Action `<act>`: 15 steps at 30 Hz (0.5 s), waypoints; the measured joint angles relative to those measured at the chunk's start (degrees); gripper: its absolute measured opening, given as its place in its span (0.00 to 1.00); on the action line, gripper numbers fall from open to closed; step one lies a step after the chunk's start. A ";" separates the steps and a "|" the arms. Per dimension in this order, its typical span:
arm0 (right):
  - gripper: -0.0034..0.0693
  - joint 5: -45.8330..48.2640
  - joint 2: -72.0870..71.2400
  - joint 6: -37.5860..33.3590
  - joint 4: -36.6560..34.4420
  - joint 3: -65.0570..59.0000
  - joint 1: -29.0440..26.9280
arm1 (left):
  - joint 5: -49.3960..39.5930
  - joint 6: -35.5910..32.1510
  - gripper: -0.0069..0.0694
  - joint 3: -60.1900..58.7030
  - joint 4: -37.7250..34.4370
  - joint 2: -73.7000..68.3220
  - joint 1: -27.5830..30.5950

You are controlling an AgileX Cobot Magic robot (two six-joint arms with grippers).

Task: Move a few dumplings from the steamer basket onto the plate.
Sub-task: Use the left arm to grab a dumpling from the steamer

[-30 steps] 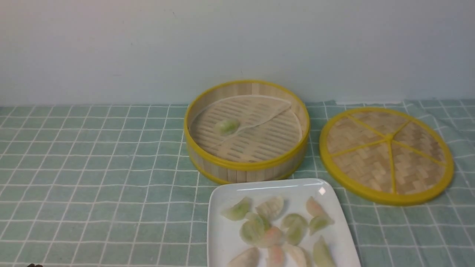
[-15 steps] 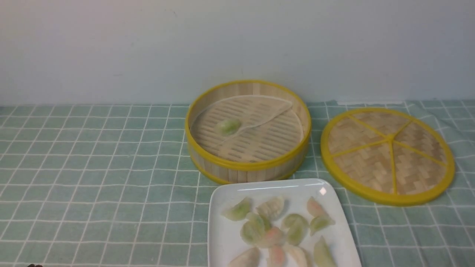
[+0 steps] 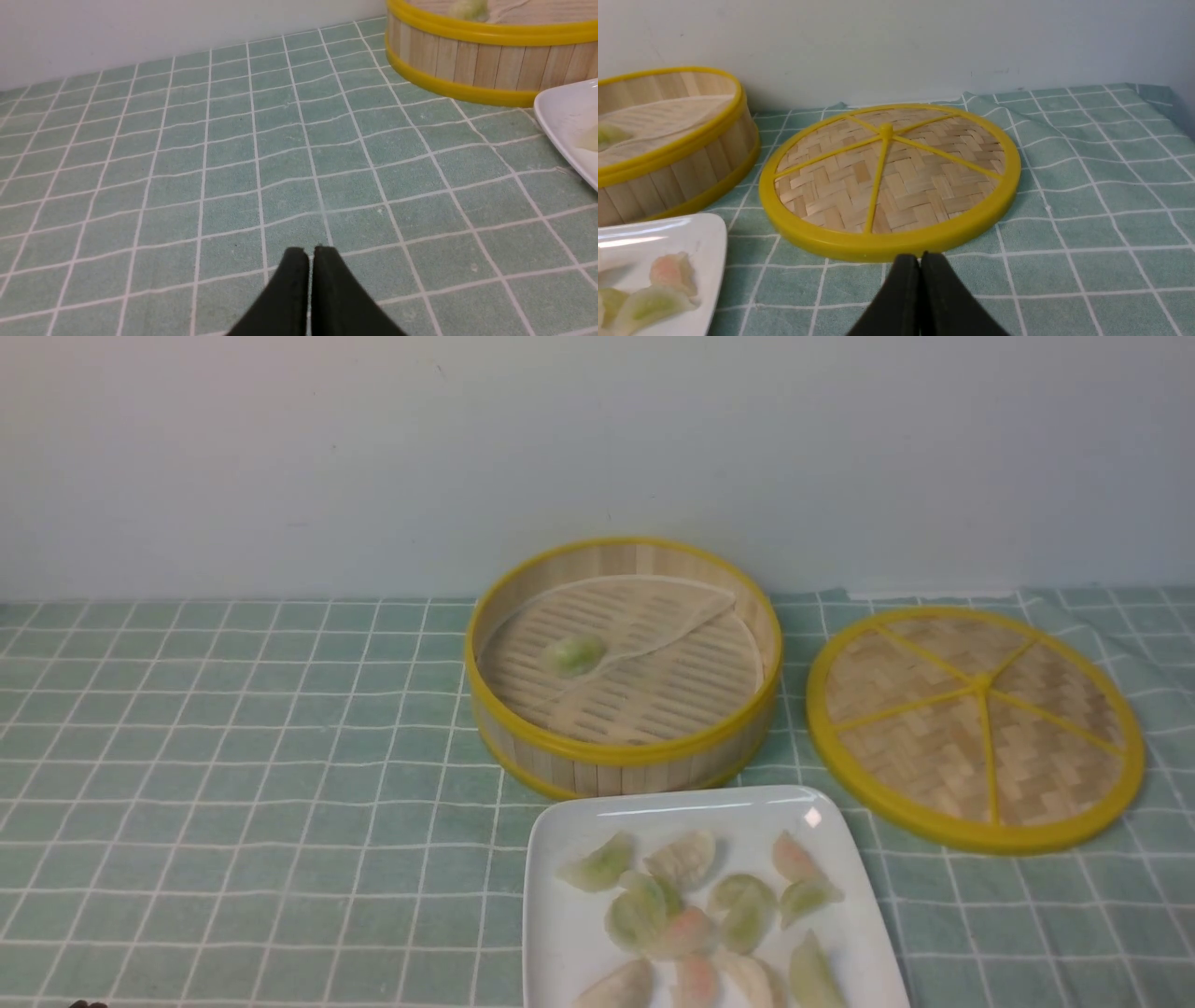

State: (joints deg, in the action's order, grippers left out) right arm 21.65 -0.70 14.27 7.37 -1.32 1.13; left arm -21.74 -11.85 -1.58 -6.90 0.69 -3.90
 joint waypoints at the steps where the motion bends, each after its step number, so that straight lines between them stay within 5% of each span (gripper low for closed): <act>1: 0.03 0.00 0.00 0.00 0.00 0.00 0.00 | 0.00 0.00 0.08 0.00 0.00 0.00 0.00; 13: 0.03 0.00 0.00 0.00 0.01 0.00 0.00 | 0.29 -0.08 0.08 0.00 -0.01 0.00 0.00; 15: 0.03 0.00 0.00 0.00 0.01 0.00 0.00 | 4.00 1.39 0.08 -0.18 -4.29 0.00 0.00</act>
State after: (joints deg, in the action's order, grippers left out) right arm 21.65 -0.70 14.27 7.38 -1.32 1.13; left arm -17.73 -10.45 -1.75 -11.19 0.69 -3.90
